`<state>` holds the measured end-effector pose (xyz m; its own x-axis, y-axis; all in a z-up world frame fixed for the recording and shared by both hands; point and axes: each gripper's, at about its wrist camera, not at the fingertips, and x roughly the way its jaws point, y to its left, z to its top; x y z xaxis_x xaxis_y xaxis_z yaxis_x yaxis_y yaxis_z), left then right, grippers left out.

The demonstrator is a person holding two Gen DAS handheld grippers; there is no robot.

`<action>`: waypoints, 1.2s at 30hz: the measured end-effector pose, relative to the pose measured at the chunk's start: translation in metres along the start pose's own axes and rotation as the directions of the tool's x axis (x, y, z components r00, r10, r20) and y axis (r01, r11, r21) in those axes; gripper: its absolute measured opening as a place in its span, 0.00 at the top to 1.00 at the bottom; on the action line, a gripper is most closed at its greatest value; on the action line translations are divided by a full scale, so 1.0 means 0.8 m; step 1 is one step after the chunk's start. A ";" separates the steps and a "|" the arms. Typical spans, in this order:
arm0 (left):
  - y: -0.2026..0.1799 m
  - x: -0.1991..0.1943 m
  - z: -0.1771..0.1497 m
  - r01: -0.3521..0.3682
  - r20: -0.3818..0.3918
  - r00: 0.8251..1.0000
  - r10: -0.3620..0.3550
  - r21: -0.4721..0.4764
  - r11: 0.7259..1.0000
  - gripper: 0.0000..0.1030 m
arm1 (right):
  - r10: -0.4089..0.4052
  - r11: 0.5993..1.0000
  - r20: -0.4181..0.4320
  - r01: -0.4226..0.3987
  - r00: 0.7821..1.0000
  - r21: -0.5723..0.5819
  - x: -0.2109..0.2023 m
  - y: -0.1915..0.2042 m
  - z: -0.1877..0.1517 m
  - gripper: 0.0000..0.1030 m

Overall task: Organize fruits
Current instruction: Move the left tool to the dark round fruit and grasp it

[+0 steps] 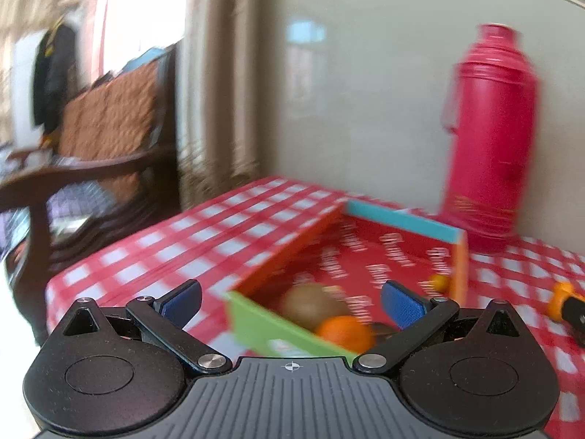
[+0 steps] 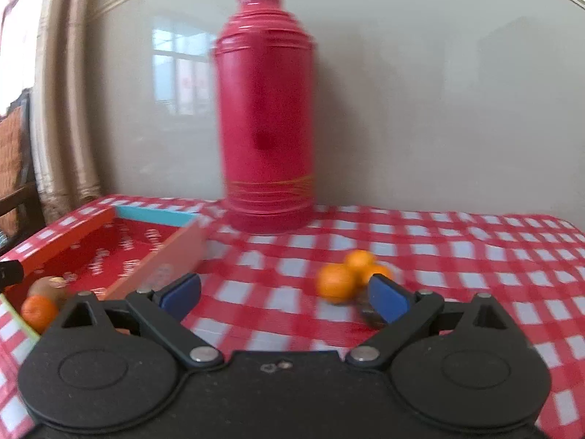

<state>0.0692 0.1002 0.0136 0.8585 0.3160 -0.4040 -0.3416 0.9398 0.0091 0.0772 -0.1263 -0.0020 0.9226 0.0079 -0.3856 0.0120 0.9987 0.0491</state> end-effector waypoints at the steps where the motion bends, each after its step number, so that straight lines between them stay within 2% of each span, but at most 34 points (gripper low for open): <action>1: -0.013 -0.006 -0.001 0.019 0.018 1.000 -0.020 0.027 0.999 0.00 | -0.018 1.000 0.002 0.018 1.000 0.013 -0.002 -0.010 0.000 0.08; 5: -0.061 -0.023 -0.007 0.101 0.063 0.992 -0.109 0.124 0.987 0.00 | -0.106 0.993 0.022 0.105 0.994 0.047 -0.012 -0.044 -0.002 0.06; 9: -0.097 -0.029 -0.011 0.189 0.038 0.980 -0.198 0.159 0.969 0.00 | -0.199 0.976 0.024 0.195 0.980 0.097 -0.023 -0.076 -0.005 0.06; 14: -0.133 -0.035 -0.016 0.233 0.030 0.970 -0.243 0.194 0.953 0.00 | -0.323 0.941 0.038 0.316 0.946 0.120 -0.035 -0.105 -0.009 0.06; 18: -0.159 -0.035 -0.021 0.277 0.011 0.958 -0.286 0.225 0.934 0.00 | -0.392 0.914 0.024 0.386 0.920 0.127 -0.040 -0.123 -0.012 0.06; 26: -0.202 -0.038 -0.031 0.335 -0.018 0.938 -0.345 0.285 0.898 0.00 | -0.469 0.877 0.002 0.465 0.883 0.124 -0.046 -0.148 -0.018 0.06; 33: -0.234 -0.040 -0.039 0.405 -0.064 0.911 -0.408 0.330 0.853 0.00 | -0.537 0.833 -0.005 0.532 0.843 0.152 -0.056 -0.171 -0.021 0.06; 36: -0.250 -0.040 -0.040 0.433 -0.086 0.898 -0.431 0.338 0.836 0.00 | -0.553 0.821 -0.019 0.549 0.833 0.157 -0.056 -0.179 -0.022 0.06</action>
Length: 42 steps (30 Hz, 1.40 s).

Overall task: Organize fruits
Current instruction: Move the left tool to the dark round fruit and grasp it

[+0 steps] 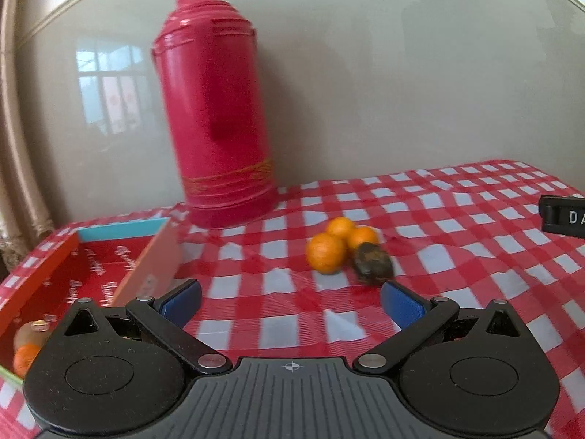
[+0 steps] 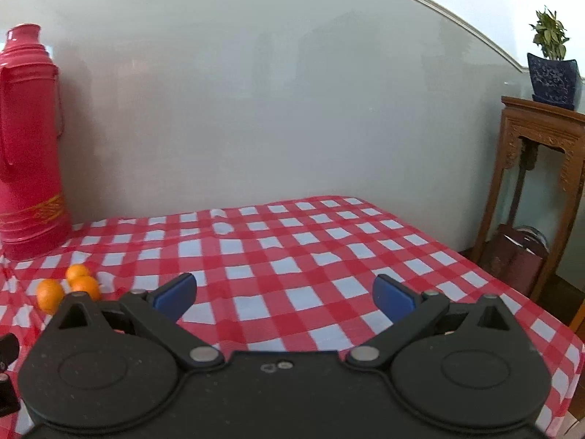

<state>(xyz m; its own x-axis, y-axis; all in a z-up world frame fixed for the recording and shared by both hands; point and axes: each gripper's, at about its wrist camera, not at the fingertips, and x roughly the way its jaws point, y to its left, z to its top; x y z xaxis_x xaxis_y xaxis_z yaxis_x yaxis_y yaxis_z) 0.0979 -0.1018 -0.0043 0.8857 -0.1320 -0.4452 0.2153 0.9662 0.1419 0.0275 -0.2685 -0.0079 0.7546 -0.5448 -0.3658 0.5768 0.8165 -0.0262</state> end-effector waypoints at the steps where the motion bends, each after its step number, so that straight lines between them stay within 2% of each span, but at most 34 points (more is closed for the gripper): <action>1: -0.005 0.003 0.003 0.008 -0.004 1.000 -0.008 0.002 1.000 0.00 | -0.009 1.000 -0.002 0.009 1.000 0.001 0.001 -0.001 0.000 0.06; 4: -0.019 0.011 0.012 0.030 -0.010 1.000 -0.030 0.010 1.000 0.00 | -0.021 1.000 0.003 0.021 1.000 0.000 0.002 -0.005 0.001 0.06; 11: -0.049 0.048 0.027 0.084 -0.056 0.995 -0.085 -0.016 0.996 0.00 | 0.022 0.999 -0.004 -0.022 1.000 0.044 0.007 -0.016 0.005 0.06; 12: -0.052 0.053 0.027 0.088 -0.060 0.994 -0.089 -0.024 0.996 0.02 | 0.030 0.998 -0.004 -0.030 1.000 0.050 0.007 -0.016 0.005 0.06; 14: -0.056 0.061 0.026 0.109 -0.080 0.990 -0.112 -0.038 0.993 0.21 | 0.043 0.998 0.000 -0.043 0.999 0.053 0.006 -0.016 0.006 0.06; 16: -0.055 0.072 0.023 0.127 -0.112 0.985 -0.135 -0.071 0.989 0.22 | 0.053 0.997 0.005 -0.054 0.999 0.053 0.005 -0.014 0.007 0.06; 21: -0.054 0.092 0.014 0.126 -0.137 0.980 -0.141 -0.118 0.985 0.22 | 0.062 0.996 0.019 -0.063 0.998 0.061 0.003 -0.015 0.009 0.06; 23: -0.056 0.097 0.014 0.127 -0.143 0.979 -0.144 -0.119 0.985 0.31 | 0.029 0.997 0.024 -0.030 0.999 0.070 0.004 -0.017 0.010 0.06; 25: -0.058 0.100 0.014 0.135 -0.149 0.977 -0.153 -0.123 0.983 0.36 | -0.018 0.996 0.027 0.015 0.999 0.086 0.005 -0.022 0.011 0.06; 28: -0.064 0.103 0.016 0.129 -0.145 0.979 -0.144 -0.111 0.985 0.36 | -0.061 0.994 0.006 0.060 0.998 0.093 0.010 -0.027 0.011 0.06; 30: -0.065 0.104 0.018 0.138 -0.142 0.978 -0.154 -0.116 0.984 0.39 | -0.060 0.993 -0.010 0.061 0.998 0.103 0.013 -0.031 0.010 0.06; 37: -0.069 0.109 0.020 0.141 -0.156 0.974 -0.161 -0.133 0.981 0.61 | -0.059 0.993 -0.021 0.060 0.998 0.098 0.015 -0.034 0.008 0.06; 42: -0.070 0.110 0.020 0.137 -0.153 0.976 -0.157 -0.135 0.981 0.62 | -0.050 0.993 -0.035 0.054 0.998 0.109 0.018 -0.037 0.007 0.06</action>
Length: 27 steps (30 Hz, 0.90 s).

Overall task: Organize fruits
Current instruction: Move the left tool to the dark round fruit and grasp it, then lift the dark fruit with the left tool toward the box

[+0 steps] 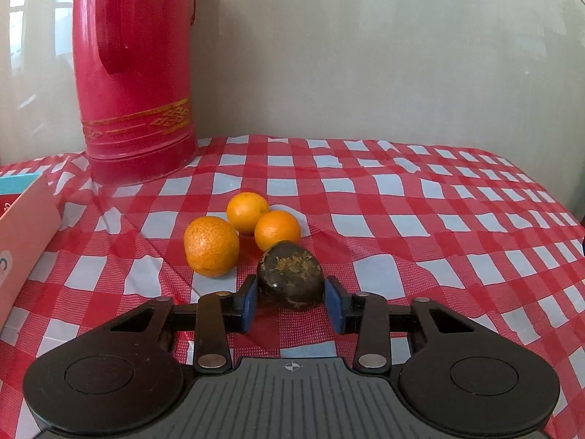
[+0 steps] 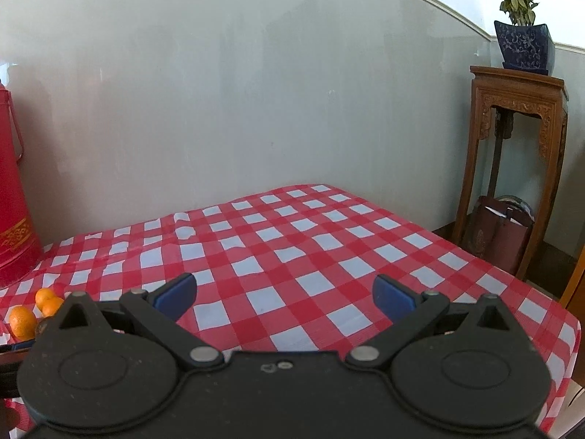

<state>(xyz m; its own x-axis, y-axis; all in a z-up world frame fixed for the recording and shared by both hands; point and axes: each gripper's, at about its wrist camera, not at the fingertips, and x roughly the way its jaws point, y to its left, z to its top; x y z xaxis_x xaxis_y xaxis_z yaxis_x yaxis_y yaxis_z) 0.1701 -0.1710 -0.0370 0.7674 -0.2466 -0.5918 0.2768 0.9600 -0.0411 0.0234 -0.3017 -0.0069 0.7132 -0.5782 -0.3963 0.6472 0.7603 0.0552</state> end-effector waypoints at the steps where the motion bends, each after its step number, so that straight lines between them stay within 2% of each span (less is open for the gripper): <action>1: 0.000 0.000 0.000 0.000 0.000 1.000 0.000 -0.002 1.000 0.62 | 0.002 1.000 0.000 -0.002 1.000 -0.001 0.000 0.000 0.000 0.06; 14: 0.012 -0.029 -0.008 0.041 0.010 0.999 -0.041 0.030 0.999 0.62 | 0.026 1.000 -0.014 -0.026 1.000 -0.009 0.001 0.007 -0.001 0.06; 27: 0.044 -0.067 -0.042 0.000 -0.030 1.000 0.004 0.113 0.994 0.62 | 0.073 0.997 -0.011 -0.073 0.997 -0.034 -0.009 0.031 -0.004 0.06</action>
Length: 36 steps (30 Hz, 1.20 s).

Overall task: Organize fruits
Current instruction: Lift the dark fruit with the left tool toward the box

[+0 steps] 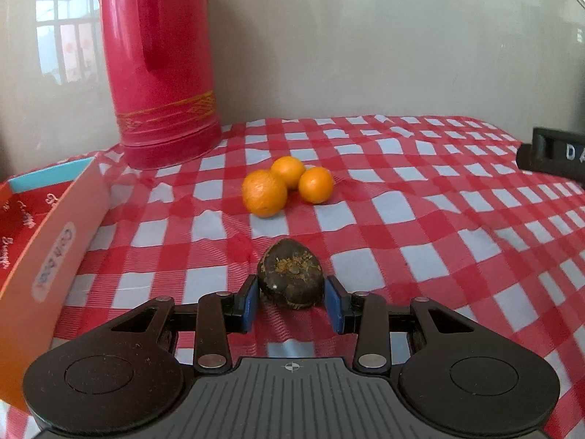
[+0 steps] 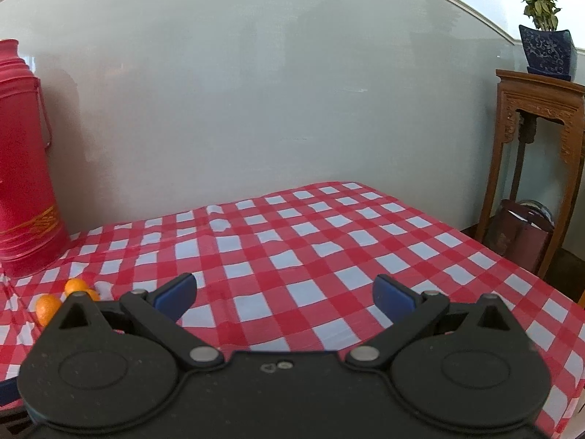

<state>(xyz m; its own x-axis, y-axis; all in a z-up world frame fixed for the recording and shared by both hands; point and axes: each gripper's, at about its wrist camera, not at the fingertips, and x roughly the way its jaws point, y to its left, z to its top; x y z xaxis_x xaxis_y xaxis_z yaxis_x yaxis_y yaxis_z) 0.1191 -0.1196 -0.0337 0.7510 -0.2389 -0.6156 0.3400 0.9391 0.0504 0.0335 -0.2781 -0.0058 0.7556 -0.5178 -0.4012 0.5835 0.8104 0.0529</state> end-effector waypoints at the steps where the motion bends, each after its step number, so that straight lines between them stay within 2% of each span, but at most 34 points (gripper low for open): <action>1: 0.000 -0.001 -0.001 0.001 -0.001 1.000 -0.001 0.009 1.000 0.62 | 0.004 1.000 0.001 -0.004 1.000 -0.003 -0.001 0.002 0.000 0.06; 15: -0.006 0.010 0.003 -0.020 0.023 1.000 0.020 0.005 1.000 0.60 | 0.027 0.999 0.002 -0.027 1.000 -0.044 -0.003 0.014 -0.003 0.06; 16: -0.005 0.010 0.005 -0.018 0.025 1.000 0.019 -0.004 1.000 0.55 | 0.029 0.998 0.003 -0.029 1.000 -0.048 -0.003 0.015 -0.003 0.06; 17: -0.004 0.011 0.005 -0.015 0.026 1.000 0.015 -0.013 1.000 0.44 | 0.029 0.998 0.005 -0.029 1.000 -0.052 -0.004 0.015 -0.003 0.06; 19: -0.002 0.008 0.005 -0.011 0.041 0.999 0.012 -0.025 1.000 0.28 | 0.028 0.998 0.009 -0.028 1.000 -0.052 -0.004 0.013 -0.003 0.06; 20: -0.004 0.007 0.005 -0.013 0.050 0.999 0.014 -0.018 1.000 0.28 | 0.027 0.998 0.009 -0.026 1.000 -0.050 -0.004 0.012 -0.003 0.06; 25: -0.004 0.011 0.004 -0.007 0.054 0.999 0.009 -0.033 0.999 0.31 | 0.029 0.999 0.003 -0.029 1.000 -0.029 -0.002 0.008 -0.002 0.06; 26: -0.002 0.012 0.005 -0.004 0.054 0.999 0.006 -0.040 0.999 0.40 | 0.032 0.999 0.004 -0.032 0.999 -0.030 -0.002 0.008 -0.003 0.06; 29: 0.001 0.018 0.006 -0.004 0.037 0.999 0.006 -0.048 0.999 0.59 | 0.035 0.999 0.008 -0.034 0.999 -0.036 -0.003 0.008 -0.003 0.06; 36: 0.005 0.009 0.005 -0.021 0.080 0.996 0.026 -0.067 0.998 0.60 | 0.037 0.999 0.010 -0.037 0.999 -0.031 -0.003 0.006 -0.003 0.06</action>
<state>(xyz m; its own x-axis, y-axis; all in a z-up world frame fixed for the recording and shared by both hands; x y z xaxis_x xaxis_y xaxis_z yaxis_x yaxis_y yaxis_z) 0.1282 -0.1188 -0.0349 0.8024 -0.2332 -0.5493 0.2854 0.9583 0.0101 0.0341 -0.2725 -0.0070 0.7795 -0.4900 -0.3902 0.5459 0.8370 0.0394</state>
